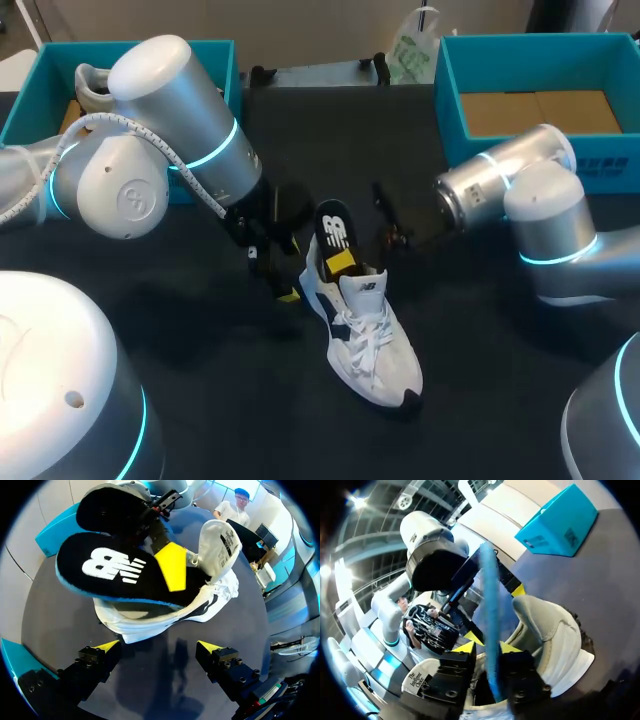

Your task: Take the shoe out of the shoebox, open the shoe tongue, remove and reinsert the insole, then place the shoe into the shoebox

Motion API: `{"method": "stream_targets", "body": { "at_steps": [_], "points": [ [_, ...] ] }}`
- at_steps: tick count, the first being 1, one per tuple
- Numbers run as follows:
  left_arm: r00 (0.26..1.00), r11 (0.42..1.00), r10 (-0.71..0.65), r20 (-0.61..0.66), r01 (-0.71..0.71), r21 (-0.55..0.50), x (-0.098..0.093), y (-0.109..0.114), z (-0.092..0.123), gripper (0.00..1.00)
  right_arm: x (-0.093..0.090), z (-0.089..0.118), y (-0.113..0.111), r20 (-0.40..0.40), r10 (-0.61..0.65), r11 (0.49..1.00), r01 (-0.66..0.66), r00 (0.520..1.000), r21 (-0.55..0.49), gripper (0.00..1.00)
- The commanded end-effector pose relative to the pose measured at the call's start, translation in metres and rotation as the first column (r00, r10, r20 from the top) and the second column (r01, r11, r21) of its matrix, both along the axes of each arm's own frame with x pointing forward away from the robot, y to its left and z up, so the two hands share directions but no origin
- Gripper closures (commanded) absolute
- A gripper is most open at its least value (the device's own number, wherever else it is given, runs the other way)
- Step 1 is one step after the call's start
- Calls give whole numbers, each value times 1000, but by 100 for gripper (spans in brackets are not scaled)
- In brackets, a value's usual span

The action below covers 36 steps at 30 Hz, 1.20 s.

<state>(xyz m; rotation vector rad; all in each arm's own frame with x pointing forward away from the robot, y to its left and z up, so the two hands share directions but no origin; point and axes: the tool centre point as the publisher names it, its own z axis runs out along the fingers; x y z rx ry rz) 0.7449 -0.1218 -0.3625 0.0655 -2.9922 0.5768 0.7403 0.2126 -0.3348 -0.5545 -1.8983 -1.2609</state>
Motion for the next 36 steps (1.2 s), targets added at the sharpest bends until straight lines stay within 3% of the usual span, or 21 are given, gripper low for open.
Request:
{"method": "stream_targets", "body": {
  "at_steps": [1,7,15,25,26,27,29,36],
  "points": [
    [1000,1000,0,1,0,2,0,0,-1,0,8,-5,3,-10,8,1000,-7,1000,10,100],
    [1000,1000,0,1,0,2,0,0,-1,0,10,-18,3,-47,15,1000,-15,999,15,100],
    [1000,1000,0,1,0,2,0,0,-1,0,-11,-31,-5,-100,-26,1000,26,995,1,100],
    [1000,1000,0,1,0,2,0,0,-1,0,-22,-20,-3,-88,-41,999,38,995,-33,100],
    [1000,1000,0,1,0,2,0,0,-1,0,-21,-16,-2,-75,-39,999,37,996,-34,93],
    [1000,1000,0,1,0,2,0,0,-1,0,-21,-14,-1,-67,-37,999,35,997,-35,76],
    [1000,1000,0,1,0,2,0,0,-1,0,-19,-10,1,-49,-30,999,28,998,-39,57],
    [1000,1000,0,1,0,2,0,0,-1,0,-9,-2,6,-15,-3,999,2,1000,-43,58]
  ]
}}
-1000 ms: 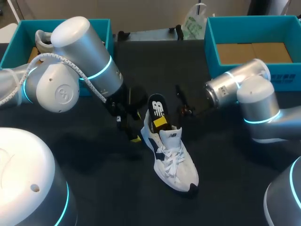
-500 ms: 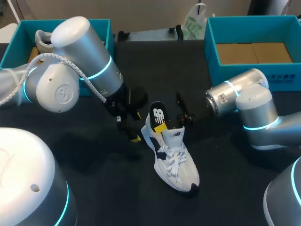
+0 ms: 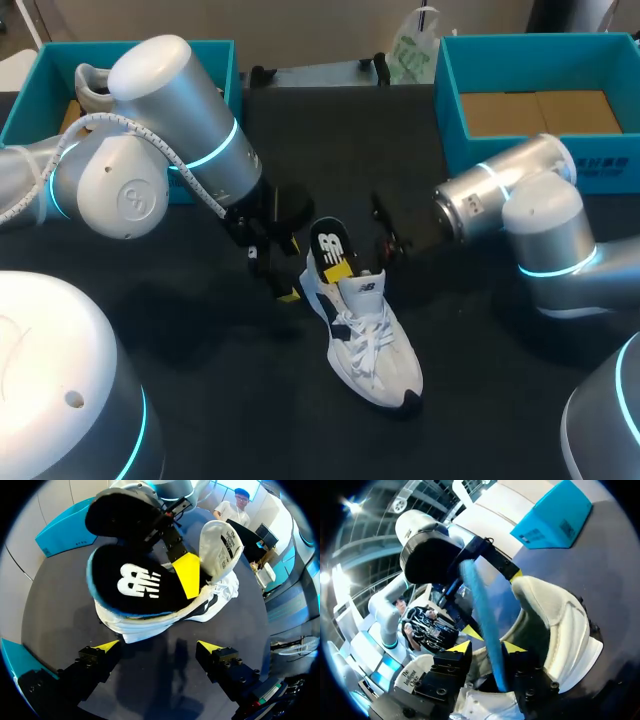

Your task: Take the shoe out of the shoebox, open the shoe tongue, remove and reinsert the insole, then place the shoe into the shoebox

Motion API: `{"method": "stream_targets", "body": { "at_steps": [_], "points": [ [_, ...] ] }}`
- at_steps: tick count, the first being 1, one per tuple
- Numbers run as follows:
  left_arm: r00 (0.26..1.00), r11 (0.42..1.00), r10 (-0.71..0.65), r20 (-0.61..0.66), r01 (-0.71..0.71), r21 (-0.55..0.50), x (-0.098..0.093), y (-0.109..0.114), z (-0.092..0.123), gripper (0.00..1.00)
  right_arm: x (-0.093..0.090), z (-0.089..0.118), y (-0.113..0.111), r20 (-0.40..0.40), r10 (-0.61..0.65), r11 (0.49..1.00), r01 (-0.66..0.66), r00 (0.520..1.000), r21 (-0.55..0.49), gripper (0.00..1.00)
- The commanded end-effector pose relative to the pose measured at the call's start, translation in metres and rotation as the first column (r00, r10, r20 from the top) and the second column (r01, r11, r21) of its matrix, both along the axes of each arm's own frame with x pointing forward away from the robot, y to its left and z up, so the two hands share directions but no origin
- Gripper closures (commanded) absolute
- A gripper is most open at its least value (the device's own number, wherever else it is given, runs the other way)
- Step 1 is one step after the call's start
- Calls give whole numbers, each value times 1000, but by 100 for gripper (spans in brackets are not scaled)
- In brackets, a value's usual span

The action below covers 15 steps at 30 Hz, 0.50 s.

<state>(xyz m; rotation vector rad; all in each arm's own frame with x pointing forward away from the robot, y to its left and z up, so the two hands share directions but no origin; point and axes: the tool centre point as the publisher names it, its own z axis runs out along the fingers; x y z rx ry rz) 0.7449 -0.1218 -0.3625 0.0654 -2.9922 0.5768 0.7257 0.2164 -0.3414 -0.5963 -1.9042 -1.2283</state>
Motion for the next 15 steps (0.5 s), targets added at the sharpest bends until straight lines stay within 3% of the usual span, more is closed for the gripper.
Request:
{"method": "stream_targets", "body": {
  "at_steps": [1,5,10,15],
  "points": [
    [1000,1000,0,1,0,2,0,0,-1,0,7,5,2,8,12,1000,-12,1000,-11,59],
    [1000,1000,0,1,0,2,0,0,-1,0,15,4,3,6,20,1000,-20,1000,-2,67],
    [1000,1000,0,1,0,2,0,0,-1,0,22,-5,2,-16,26,999,-25,1000,23,100],
    [1000,1000,0,1,0,2,0,0,-1,0,23,-13,1,-47,27,999,-25,999,27,100]
  ]
}}
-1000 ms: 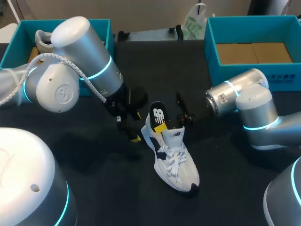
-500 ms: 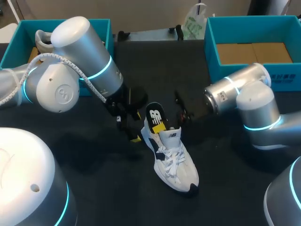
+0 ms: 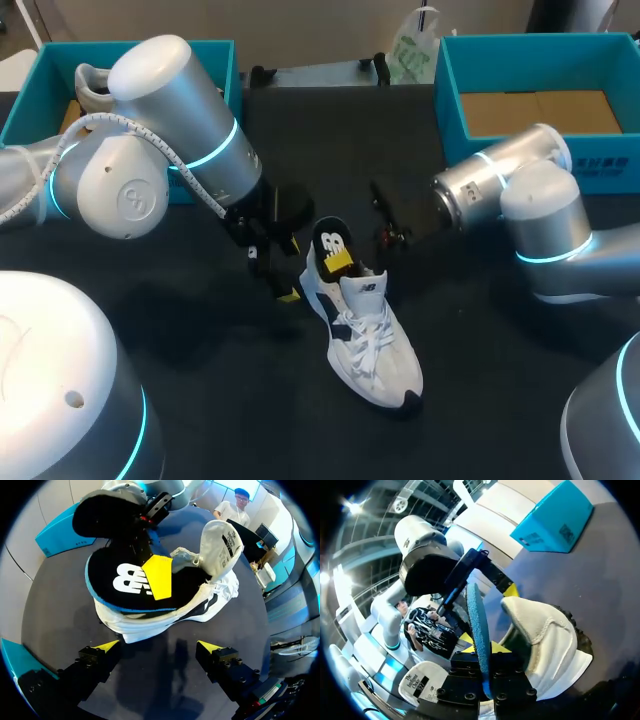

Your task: Take the shoe out of the shoebox, open the shoe tongue, remove and reinsert the insole, then place the shoe into the shoebox

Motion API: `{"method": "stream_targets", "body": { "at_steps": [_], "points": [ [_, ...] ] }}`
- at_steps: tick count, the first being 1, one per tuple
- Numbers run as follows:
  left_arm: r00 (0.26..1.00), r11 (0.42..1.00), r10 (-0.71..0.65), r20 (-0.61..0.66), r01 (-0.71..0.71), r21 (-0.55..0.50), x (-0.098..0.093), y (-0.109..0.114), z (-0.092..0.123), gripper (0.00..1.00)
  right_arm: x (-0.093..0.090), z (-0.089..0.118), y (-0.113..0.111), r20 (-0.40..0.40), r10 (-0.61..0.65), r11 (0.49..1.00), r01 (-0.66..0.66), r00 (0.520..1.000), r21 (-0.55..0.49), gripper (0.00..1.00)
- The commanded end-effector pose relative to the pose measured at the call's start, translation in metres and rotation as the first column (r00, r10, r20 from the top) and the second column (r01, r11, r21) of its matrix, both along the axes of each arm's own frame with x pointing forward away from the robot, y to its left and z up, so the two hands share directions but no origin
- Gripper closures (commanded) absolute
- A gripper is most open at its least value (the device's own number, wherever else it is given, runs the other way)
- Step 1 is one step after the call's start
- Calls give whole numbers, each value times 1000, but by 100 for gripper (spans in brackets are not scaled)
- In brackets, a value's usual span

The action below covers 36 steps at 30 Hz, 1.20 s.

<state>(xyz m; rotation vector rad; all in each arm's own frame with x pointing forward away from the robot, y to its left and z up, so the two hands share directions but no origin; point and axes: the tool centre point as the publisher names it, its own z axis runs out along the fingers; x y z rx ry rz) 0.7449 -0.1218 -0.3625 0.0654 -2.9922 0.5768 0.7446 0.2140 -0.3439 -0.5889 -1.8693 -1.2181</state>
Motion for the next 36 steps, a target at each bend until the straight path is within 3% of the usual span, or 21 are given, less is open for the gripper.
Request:
{"method": "stream_targets", "body": {
  "at_steps": [1,10,19,21,23,24,33,36],
  "points": [
    [1000,1000,0,1,0,2,0,0,-1,0,2,-12,3,-23,11,1000,-11,1000,8,100],
    [1000,1000,0,1,0,2,0,0,-1,0,-19,-24,-7,-71,-28,1000,27,997,-9,100],
    [1000,1000,0,1,0,2,0,0,-1,0,-27,-16,-4,-53,-32,999,31,998,-30,100],
    [1000,1000,0,1,0,2,0,0,-1,0,-25,-11,-2,-34,-26,999,25,999,-28,72],
    [1000,1000,0,1,0,2,0,0,-1,0,-22,-6,1,-16,-17,999,16,1000,-29,56],
    [1000,1000,0,1,0,2,0,0,-1,0,-21,-4,2,-7,-11,999,11,1000,-30,54],
    [1000,1000,0,1,0,2,0,0,-1,0,-6,4,7,27,24,999,-23,999,-27,56],
    [1000,1000,0,1,0,2,0,0,-1,0,1,0,5,17,21,1000,-21,1000,-17,63]
  ]
}}
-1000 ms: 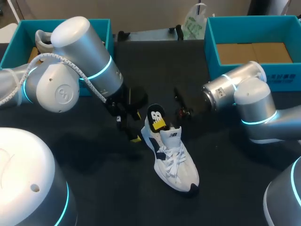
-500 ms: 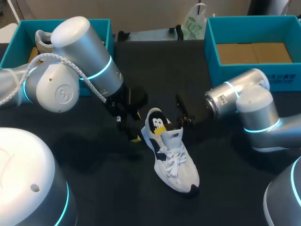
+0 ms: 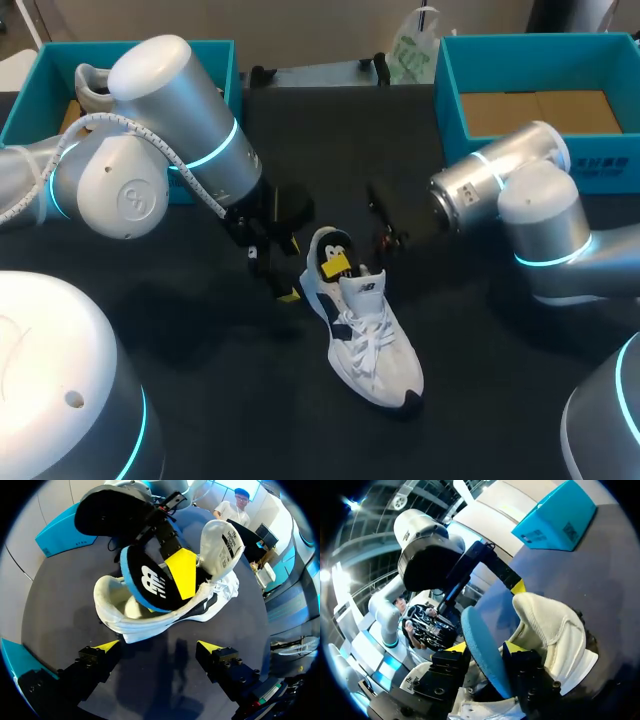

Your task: Take the shoe out of the shoebox, open the shoe tongue, remove and reinsert the insole, then place the shoe into the shoebox

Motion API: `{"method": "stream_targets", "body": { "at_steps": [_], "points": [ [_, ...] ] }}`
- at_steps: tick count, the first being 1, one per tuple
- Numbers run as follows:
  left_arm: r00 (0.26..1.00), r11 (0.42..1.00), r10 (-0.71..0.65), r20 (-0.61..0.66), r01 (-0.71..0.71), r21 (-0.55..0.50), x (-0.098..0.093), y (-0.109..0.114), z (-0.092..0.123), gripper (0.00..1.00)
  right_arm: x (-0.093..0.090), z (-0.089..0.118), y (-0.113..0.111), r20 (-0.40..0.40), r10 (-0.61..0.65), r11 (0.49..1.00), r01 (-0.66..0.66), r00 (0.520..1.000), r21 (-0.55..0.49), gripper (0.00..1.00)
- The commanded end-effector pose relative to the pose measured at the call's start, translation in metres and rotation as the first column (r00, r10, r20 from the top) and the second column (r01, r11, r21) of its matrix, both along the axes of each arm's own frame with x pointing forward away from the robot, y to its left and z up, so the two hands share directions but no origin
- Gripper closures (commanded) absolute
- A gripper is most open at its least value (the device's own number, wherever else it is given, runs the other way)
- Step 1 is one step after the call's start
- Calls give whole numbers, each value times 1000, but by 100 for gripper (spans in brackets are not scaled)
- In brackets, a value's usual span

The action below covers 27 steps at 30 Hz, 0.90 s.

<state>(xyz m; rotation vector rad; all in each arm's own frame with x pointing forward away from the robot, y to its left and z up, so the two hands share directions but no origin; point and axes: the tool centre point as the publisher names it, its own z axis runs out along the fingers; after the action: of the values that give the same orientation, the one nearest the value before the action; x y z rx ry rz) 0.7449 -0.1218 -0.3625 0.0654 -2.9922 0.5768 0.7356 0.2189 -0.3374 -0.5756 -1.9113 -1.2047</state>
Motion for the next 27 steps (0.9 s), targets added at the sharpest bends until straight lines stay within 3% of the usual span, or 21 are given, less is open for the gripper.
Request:
{"method": "stream_targets", "body": {
  "at_steps": [1,4,6,11,17,26,27],
  "points": [
    [1000,1000,0,1,0,2,0,0,-1,0,11,-7,0,-17,9,1000,-9,1000,11,67],
    [1000,1000,0,1,0,2,0,0,-1,0,13,-10,0,-29,9,1000,-9,1000,20,79],
    [1000,1000,0,1,0,2,0,0,-1,0,14,-14,0,-41,8,1000,-7,999,23,100],
    [1000,1000,0,1,0,2,0,0,-1,0,13,-23,0,-79,6,1000,-5,997,14,100],
    [1000,1000,0,1,0,2,0,0,-1,0,-5,-32,-5,-118,-12,1000,11,993,-12,100],
    [1000,1000,0,1,0,2,0,0,-1,0,-20,-26,-10,-102,-38,999,34,994,-35,100],
    [1000,1000,0,1,0,2,0,0,-1,0,-19,-24,-10,-93,-41,999,38,995,-32,93]
  ]
}}
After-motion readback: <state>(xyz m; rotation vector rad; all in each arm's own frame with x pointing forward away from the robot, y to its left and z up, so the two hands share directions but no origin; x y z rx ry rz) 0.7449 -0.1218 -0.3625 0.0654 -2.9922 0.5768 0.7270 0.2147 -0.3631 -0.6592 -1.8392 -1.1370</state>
